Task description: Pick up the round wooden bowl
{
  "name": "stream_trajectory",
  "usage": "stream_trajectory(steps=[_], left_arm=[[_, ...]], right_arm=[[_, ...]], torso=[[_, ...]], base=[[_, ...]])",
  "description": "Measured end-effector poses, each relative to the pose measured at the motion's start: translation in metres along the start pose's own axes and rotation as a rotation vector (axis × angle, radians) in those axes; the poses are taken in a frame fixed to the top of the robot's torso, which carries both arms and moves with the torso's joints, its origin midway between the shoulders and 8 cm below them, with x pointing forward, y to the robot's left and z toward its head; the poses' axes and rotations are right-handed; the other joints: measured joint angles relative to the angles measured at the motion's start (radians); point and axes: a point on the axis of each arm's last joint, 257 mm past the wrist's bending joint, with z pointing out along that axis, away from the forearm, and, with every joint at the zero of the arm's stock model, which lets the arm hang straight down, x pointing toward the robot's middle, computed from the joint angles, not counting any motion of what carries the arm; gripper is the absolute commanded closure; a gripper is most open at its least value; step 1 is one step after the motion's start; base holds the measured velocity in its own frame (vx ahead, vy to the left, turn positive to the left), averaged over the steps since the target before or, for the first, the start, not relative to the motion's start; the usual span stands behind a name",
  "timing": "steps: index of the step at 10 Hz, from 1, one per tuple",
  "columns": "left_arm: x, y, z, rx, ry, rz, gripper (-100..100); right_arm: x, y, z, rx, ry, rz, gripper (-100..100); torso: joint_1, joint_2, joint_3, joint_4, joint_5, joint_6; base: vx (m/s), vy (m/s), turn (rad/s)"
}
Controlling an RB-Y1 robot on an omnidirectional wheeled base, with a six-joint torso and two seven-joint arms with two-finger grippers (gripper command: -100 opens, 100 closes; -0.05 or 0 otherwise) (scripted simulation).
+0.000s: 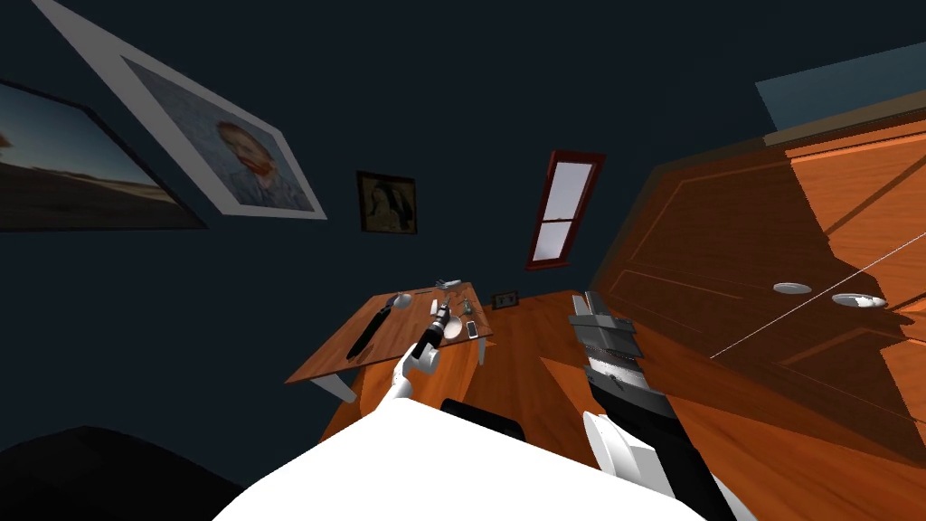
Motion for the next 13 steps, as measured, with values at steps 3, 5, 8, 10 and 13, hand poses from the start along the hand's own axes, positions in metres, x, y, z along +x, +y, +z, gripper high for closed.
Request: stream_trajectory(steps=[3, 5, 8, 10, 13], left_arm=[[0.0, 0.04, 0.005, -0.114, 0.005, 0.0, -100], [0.001, 0.066, 0.005, -0.184, 0.006, 0.001, -100], [-0.003, 0.102, 0.004, -0.294, 0.004, 0.003, -100], [-0.002, 0.124, 0.002, -0.357, 0.004, 0.001, -100], [-0.005, 0.161, -0.003, -0.471, -0.001, 0.002, -100]], right_arm=[[0.0, 0.0, 0.0, 0.0, 0.0, 0.0, 0], [0.0, 0.0, 0.0, 0.0, 0.0, 0.0, 0], [0.0, 0.0, 0.0, 0.0, 0.0, 0.0, 0], [0.0, 0.0, 0.0, 0.0, 0.0, 0.0, 0], [0.0, 0.0, 0.0, 0.0, 0.0, 0.0, 0]], torso=[[0.001, 0.0, 0.0, 0.0, 0.0, 0.0], [0.001, -0.001, 0.0, 0.0, 0.0, 0.0], [0.001, -0.001, 0.0, 0.0, 0.0, 0.0], [0.002, -0.001, -0.001, 0.0, 0.0, 0.0], [0.002, -0.002, -0.001, 0.0, 0.0, 0.0]], base=[[-0.015, 0.018, -0.06], [-0.012, 0.022, -0.07], [-0.009, 0.028, -0.082], [-0.003, 0.036, -0.082], [0.0, 0.037, -0.079]])
